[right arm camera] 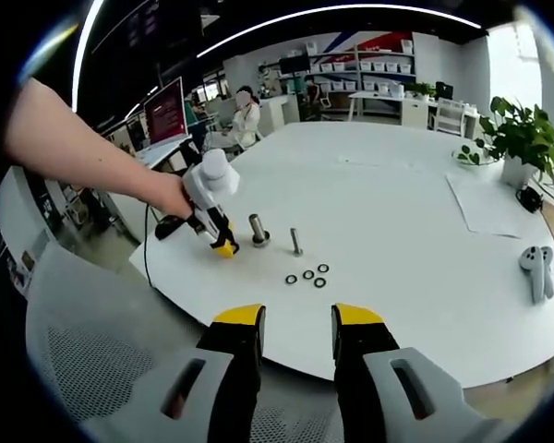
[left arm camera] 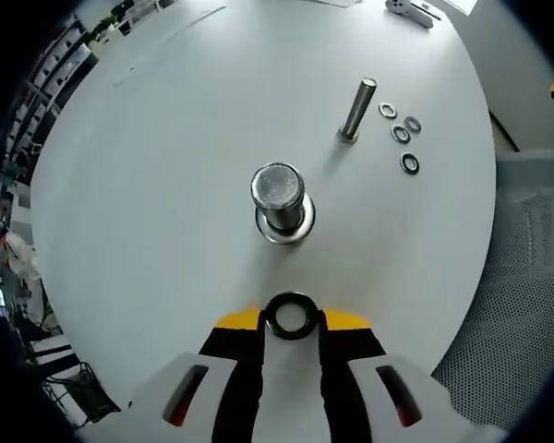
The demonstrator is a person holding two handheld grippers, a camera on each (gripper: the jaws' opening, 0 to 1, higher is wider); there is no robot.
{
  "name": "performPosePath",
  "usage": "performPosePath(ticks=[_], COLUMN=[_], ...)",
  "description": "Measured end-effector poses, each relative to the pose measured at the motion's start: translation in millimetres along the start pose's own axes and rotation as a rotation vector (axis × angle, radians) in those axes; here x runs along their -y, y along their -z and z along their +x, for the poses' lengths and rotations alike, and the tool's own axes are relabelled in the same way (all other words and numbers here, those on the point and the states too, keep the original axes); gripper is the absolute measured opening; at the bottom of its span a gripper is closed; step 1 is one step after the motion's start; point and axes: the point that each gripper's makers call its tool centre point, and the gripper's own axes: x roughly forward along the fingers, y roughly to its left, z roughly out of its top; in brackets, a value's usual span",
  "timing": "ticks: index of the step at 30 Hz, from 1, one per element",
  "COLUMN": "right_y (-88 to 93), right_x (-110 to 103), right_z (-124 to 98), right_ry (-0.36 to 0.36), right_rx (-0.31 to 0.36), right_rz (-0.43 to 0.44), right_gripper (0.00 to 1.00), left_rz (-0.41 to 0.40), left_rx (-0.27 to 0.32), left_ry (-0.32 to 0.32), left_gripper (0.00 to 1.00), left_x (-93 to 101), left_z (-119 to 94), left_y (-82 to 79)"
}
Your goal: Place the washer onto the threaded stud by aligning its center hole with the stud, sliding it down to the base, and recovering from edge contact or off-axis alignment until the washer reaches the visible bottom stop.
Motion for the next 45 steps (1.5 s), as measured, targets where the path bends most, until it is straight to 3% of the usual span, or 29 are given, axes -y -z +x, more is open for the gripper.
performPosePath(ticks=[8,15,18,25,35,39,45], right_y=[0.5,1.4,1.5,1.6,1.5,0.4,0.8], right_x=[1,-1,-1,-1,-4,-4,-3], right_z=[0,0,0,2,0,2,2], right_ry=[0.001,-0.004,-0.004,-0.011,-0.019,-0.023,-0.022], right_rx=[-0.001,-0.008,-0.010,-0.015,-0.011,-0.009,-0.008], right_rz=[0.003,-0.005,-0.005,-0.007,-0.008,-0.009,-0.010], right_gripper=[0.31,0.31,0.31,0.31,0.31,0.31,0.31], left_rz=[0.018,-0.002,-0.001,0.063,0.140,0.158,0.202], left_rx=[0.013,-0.013,0.003,0.022,0.086,0.099,0.096], left_ry=[0.003,0.025,0.028,0.024,0.002,0.009,0.009], left_gripper=[0.19,0.19,0.18,0.18,0.19,0.19,0.19], left_x=[0.4,1.0,4.5,1.3,-9.6,-6.6,-1.6], left_z=[-1,-3,-7,-19,-66,-75,-71], left_y=[-0.2,1.0,-6.6,-10.1,-39.0,-47.8,-64.3])
